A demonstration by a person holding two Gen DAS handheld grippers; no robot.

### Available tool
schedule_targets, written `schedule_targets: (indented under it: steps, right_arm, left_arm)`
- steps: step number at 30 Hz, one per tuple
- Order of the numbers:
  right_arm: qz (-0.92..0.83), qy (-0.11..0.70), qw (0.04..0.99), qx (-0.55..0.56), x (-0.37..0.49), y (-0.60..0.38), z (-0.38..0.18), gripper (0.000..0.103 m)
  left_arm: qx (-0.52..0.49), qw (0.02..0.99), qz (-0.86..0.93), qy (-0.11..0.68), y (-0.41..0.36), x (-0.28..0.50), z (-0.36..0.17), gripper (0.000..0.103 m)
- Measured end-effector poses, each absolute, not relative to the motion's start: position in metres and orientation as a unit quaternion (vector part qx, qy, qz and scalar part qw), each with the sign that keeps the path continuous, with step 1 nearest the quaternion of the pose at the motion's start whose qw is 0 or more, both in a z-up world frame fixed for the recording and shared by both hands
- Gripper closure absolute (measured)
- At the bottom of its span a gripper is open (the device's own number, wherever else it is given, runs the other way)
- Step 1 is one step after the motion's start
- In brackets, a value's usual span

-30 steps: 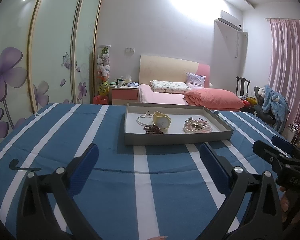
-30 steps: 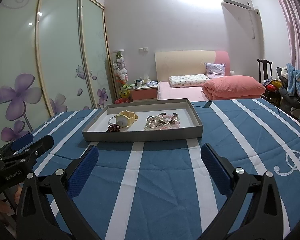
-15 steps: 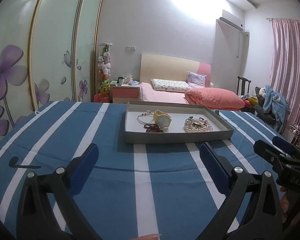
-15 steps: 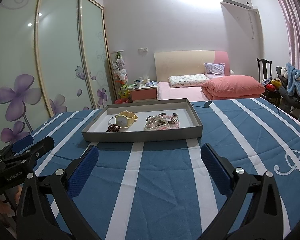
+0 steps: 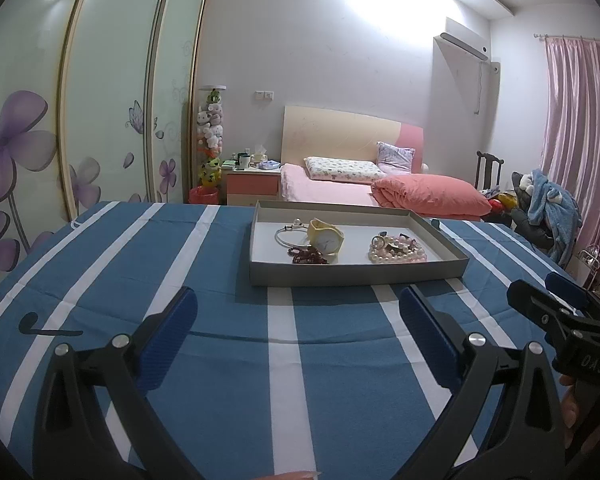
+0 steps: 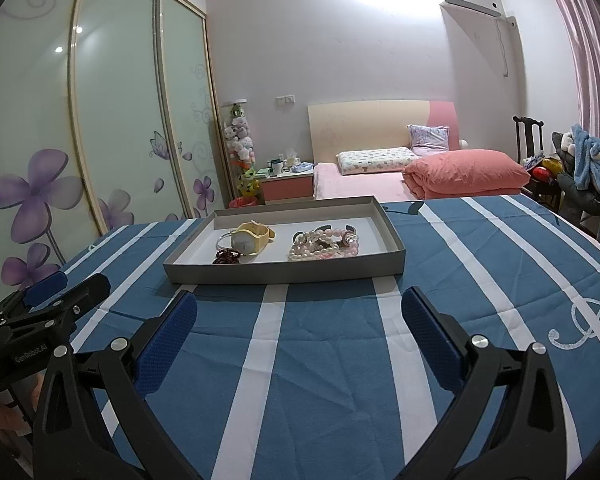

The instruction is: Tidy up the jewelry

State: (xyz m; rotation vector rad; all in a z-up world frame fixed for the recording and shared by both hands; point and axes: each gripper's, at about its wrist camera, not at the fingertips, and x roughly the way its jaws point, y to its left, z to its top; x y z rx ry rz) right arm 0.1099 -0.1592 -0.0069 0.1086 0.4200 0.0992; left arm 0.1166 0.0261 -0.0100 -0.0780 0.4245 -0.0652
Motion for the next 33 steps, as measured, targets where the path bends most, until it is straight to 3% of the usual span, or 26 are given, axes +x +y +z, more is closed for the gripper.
schedule_targets:
  steps: [33]
  right_arm:
    - [0.049,0.208,0.975,0.055,0.1095,-0.1608,-0.0068,0.002]
  left_arm:
    - [-0.038,0.976,-0.036,0.212,0.0233,0.1157,-0.0079,0.004]
